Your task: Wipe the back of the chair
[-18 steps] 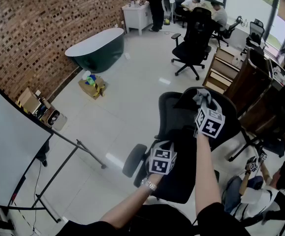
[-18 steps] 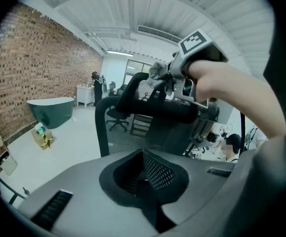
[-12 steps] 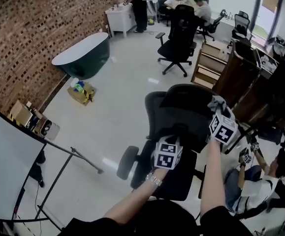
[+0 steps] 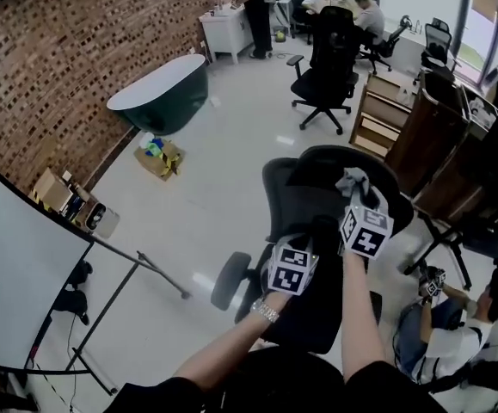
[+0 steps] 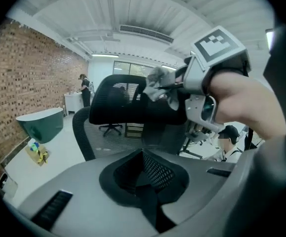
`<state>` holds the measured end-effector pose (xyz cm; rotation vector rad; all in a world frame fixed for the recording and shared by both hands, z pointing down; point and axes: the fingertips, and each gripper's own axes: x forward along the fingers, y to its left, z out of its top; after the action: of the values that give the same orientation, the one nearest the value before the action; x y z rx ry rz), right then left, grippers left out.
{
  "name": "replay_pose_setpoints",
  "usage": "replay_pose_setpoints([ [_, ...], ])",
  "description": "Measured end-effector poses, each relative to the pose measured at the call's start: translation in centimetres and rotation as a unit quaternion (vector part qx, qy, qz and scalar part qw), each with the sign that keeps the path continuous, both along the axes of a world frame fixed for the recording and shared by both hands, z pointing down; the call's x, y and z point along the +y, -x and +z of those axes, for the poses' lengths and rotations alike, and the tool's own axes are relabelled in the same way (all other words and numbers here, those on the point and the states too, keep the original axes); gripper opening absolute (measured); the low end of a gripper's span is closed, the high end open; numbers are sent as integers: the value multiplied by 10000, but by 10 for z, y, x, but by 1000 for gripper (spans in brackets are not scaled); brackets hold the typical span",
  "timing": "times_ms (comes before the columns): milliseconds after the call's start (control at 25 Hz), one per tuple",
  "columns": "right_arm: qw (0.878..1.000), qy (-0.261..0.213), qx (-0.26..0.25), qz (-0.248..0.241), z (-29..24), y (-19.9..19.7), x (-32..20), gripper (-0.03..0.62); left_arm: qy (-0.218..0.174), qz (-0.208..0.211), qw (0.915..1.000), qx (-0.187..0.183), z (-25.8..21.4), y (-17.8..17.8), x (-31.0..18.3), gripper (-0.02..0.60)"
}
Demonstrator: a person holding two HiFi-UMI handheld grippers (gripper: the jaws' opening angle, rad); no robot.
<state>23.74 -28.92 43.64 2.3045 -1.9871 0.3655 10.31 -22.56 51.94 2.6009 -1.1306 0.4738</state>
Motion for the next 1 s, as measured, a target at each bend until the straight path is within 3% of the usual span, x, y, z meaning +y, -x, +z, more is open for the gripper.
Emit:
replay_pose_setpoints([
  [160,9957,203,51,-902,16,93,-48,54,-20,-435,9990,-36,-4,35,5,3],
  [240,9947,332,181,-960,27,109,-59,54,-76,-635,9979,-17,-7,51,5,3],
  [360,9966,411,381,-609,36,85,-53,54,-121,-853,9963,22,-9,67,6,3],
  [480,9976,340,593,-62,25,32,-27,54,-39,-886,9959,166,-7,63,7,3],
  [760,9906,280,653,1169,31,-103,74,68,246,-91,9994,235,13,-11,35,3],
  [880,9845,277,623,1617,32,-114,89,64,231,74,9994,252,9,-24,41,3],
  [1000,9883,129,625,1388,29,-81,76,61,209,-6,9995,254,8,-15,43,3],
])
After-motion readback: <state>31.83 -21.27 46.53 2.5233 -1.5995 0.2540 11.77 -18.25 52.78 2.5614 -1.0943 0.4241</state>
